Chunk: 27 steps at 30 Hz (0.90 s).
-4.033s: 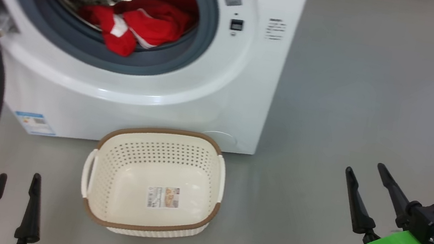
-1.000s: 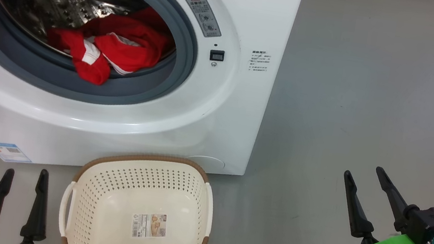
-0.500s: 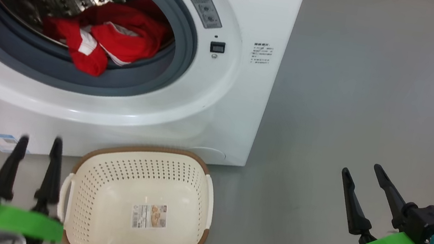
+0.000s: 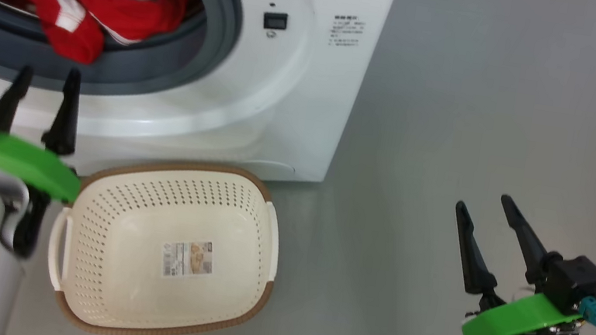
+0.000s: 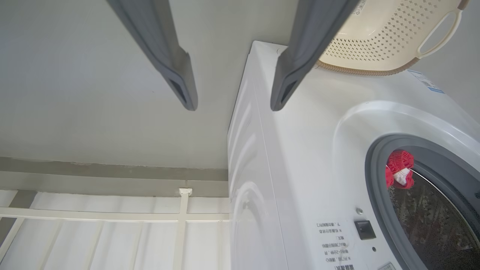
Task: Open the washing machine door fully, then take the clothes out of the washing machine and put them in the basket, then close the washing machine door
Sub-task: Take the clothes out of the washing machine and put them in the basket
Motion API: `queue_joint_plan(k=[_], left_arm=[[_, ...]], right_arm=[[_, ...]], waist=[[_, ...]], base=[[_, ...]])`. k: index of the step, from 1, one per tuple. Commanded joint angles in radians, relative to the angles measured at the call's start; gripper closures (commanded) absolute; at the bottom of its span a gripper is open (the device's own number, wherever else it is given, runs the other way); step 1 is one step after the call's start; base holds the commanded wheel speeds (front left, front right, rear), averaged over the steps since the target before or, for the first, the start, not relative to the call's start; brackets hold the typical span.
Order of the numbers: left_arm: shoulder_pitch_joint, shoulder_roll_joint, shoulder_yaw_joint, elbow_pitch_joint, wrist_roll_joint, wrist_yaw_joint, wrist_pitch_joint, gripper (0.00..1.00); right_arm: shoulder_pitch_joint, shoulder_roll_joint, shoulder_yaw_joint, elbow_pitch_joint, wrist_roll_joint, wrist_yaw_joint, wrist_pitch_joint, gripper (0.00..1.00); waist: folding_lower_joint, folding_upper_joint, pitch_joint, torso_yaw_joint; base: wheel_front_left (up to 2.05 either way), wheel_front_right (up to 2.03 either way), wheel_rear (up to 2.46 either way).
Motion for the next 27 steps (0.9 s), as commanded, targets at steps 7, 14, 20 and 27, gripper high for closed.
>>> queue_joint_plan(k=[7,14,20,27], left_arm=[[-0.217,0.071,-0.054,0.130,-0.035,-0.003,0.033,0.00],[-0.378,0.096,-0.147,0.276,-0.057,-0.003,0.058,0.00],[-0.482,0.134,-0.226,0.365,-0.075,-0.003,0.069,0.00],[-0.574,0.176,-0.293,0.441,-0.096,-0.003,0.060,0.00]], right_arm=[[-0.060,0.016,0.018,-0.039,-0.009,0.002,-0.012,0.00],[-0.105,0.034,0.040,-0.046,-0.014,0.002,-0.012,0.00],[-0.135,0.047,0.063,-0.046,-0.014,0.002,-0.012,0.00],[-0.152,0.059,0.085,-0.044,-0.013,0.002,-0.012,0.00]], waist=[[0.0000,0.0000,0.099,-0.048],[0.0000,0.0000,0.164,-0.081],[0.0000,0.0000,0.208,-0.117],[0.0000,0.0000,0.247,-0.150]], base=[[0.00,0.00,0.00],[0.00,0.00,0.00],[0.00,0.00,0.00],[0.00,0.00,0.00]])
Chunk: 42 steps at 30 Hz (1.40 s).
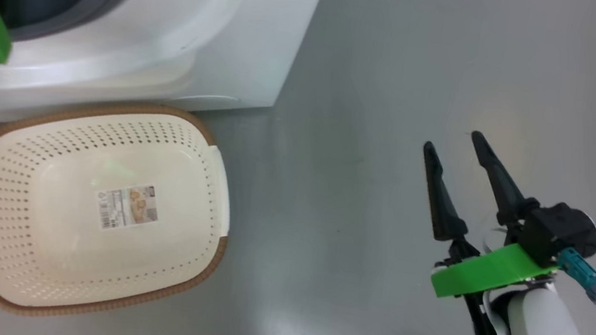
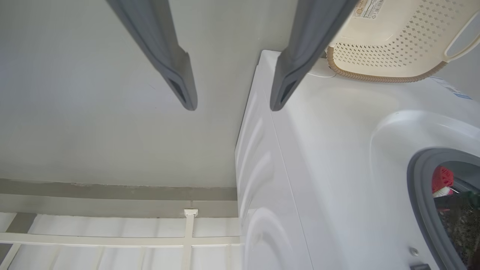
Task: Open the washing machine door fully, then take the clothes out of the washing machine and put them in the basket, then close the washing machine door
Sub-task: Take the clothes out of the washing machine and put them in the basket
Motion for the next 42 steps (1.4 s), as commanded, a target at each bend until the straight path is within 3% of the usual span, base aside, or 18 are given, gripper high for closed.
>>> queue_joint_plan(k=[1,11,12,14,15,31,38,42], left_arm=[[-0.046,0.068,0.003,0.010,-0.006,-0.003,-0.012,0.00],[-0.109,0.100,-0.057,0.100,-0.018,-0.003,-0.015,0.00],[-0.112,0.101,-0.063,0.104,-0.020,-0.003,-0.015,0.20],[-0.115,0.102,-0.076,0.110,-0.025,-0.003,-0.011,0.89],[-0.117,0.102,-0.083,0.112,-0.028,-0.003,-0.010,1.00],[-0.085,0.078,-0.126,0.083,-0.146,-0.003,-0.086,1.00],[-0.015,0.066,-0.104,0.013,-0.218,-0.003,-0.118,1.00],[0.037,0.078,-0.028,-0.102,-0.221,-0.003,-0.119,1.00]], right_arm=[[-0.015,0.008,0.031,-0.024,-0.003,0.002,-0.012,0.00],[-0.034,0.021,0.057,-0.023,0.001,0.002,-0.012,0.00],[-0.035,0.022,0.058,-0.023,0.001,0.002,-0.012,0.00],[-0.036,0.023,0.058,-0.023,0.001,0.002,-0.012,0.00],[-0.036,0.023,0.057,-0.023,0.001,0.002,-0.012,0.00],[-0.038,0.012,0.048,-0.019,-0.005,0.002,-0.012,0.00],[-0.029,-0.003,0.036,-0.016,-0.008,0.002,-0.012,0.00],[-0.020,-0.012,0.026,-0.017,-0.008,0.002,-0.012,0.00]], waist=[[0.0000,0.0000,0.027,-0.029],[0.0000,0.0000,0.051,-0.069],[0.0000,0.0000,0.052,-0.071],[0.0000,0.0000,0.053,-0.074],[0.0000,0.0000,0.053,-0.074],[0.0000,0.0000,0.019,-0.032],[0.0000,0.0000,-0.021,0.012],[0.0000,0.0000,-0.045,0.037]], base=[[0.00,0.00,0.00],[0.00,0.00,0.00],[0.00,0.00,0.00],[0.00,0.00,0.00],[0.00,0.00,0.00],[0.00,0.00,0.00],[0.00,0.00,0.00],[0.00,0.00,0.00]])
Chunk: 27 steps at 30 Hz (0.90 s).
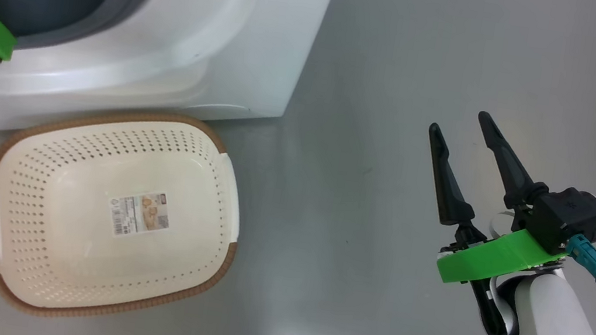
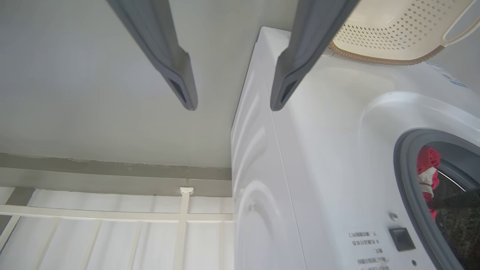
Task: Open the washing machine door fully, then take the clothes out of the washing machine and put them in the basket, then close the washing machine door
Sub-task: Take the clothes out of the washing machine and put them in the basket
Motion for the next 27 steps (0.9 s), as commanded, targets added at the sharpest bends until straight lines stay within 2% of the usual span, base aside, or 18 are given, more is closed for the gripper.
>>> queue_joint_plan(k=[1,6,13,17,27], left_arm=[[0.022,0.051,0.059,-0.058,0.004,-0.003,-0.012,1.00],[0.154,0.035,0.190,-0.210,0.078,-0.003,-0.012,1.00],[0.333,-0.039,0.343,-0.414,0.196,-0.003,-0.012,1.00],[0.424,-0.078,0.406,-0.529,0.246,-0.003,-0.012,1.00],[0.615,-0.135,0.502,-0.790,0.302,-0.003,-0.012,1.00]], right_arm=[[0.034,-0.005,0.012,-0.019,-0.007,0.002,-0.005,0.00],[0.057,-0.016,0.000,-0.016,-0.005,0.002,-0.005,0.00],[0.096,-0.027,-0.021,-0.016,-0.001,0.002,-0.005,0.00],[0.110,-0.030,-0.030,-0.017,0.000,0.002,-0.005,0.00],[0.128,-0.034,-0.046,-0.022,0.002,0.002,-0.005,0.00]], waist=[[0.0000,0.0000,-0.028,0.025],[0.0000,0.0000,-0.073,0.046],[0.0000,0.0000,-0.131,0.074],[0.0000,0.0000,-0.150,0.087],[0.0000,0.0000,-0.172,0.108]], base=[[0.00,0.00,0.00],[0.00,0.00,0.00],[0.00,0.00,0.00],[0.00,0.00,0.00],[0.00,0.00,0.00]])
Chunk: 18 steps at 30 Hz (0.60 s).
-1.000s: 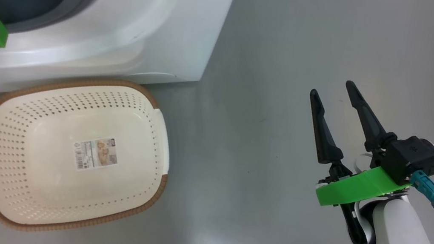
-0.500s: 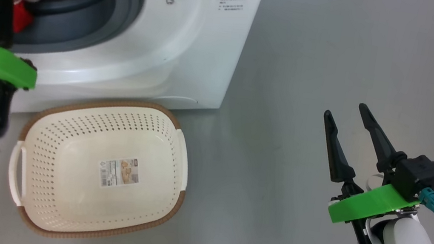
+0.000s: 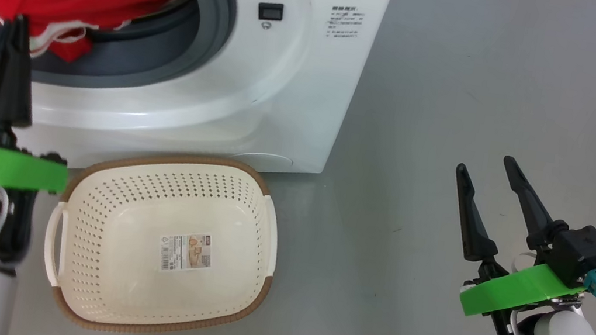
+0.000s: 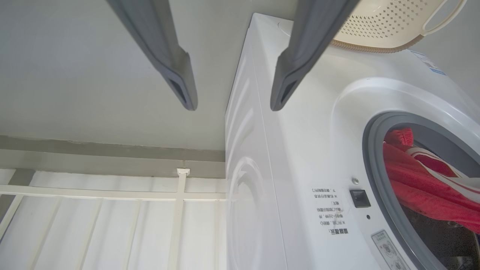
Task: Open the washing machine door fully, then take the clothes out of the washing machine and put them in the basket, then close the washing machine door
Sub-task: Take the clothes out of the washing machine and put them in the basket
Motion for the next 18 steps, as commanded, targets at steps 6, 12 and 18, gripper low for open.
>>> queue_joint_plan(k=[6,12,18], left_arm=[[0.115,-0.011,0.062,-0.198,0.025,-0.003,-0.009,1.00],[0.234,-0.057,0.083,-0.389,0.070,-0.003,-0.009,1.00],[0.320,-0.074,0.098,-0.532,0.096,-0.003,-0.009,1.00]], right_arm=[[0.030,-0.012,0.005,-0.030,0.002,0.002,-0.005,0.00],[0.030,-0.018,-0.002,-0.031,0.001,0.002,-0.005,0.00],[0.026,-0.023,-0.002,-0.033,0.000,0.002,-0.005,0.00]], waist=[[0.0000,0.0000,-0.003,0.019],[0.0000,0.0000,-0.006,0.032],[0.0000,0.0000,-0.003,0.038]], base=[[0.00,0.00,0.00],[0.00,0.00,0.00],[0.00,0.00,0.00]])
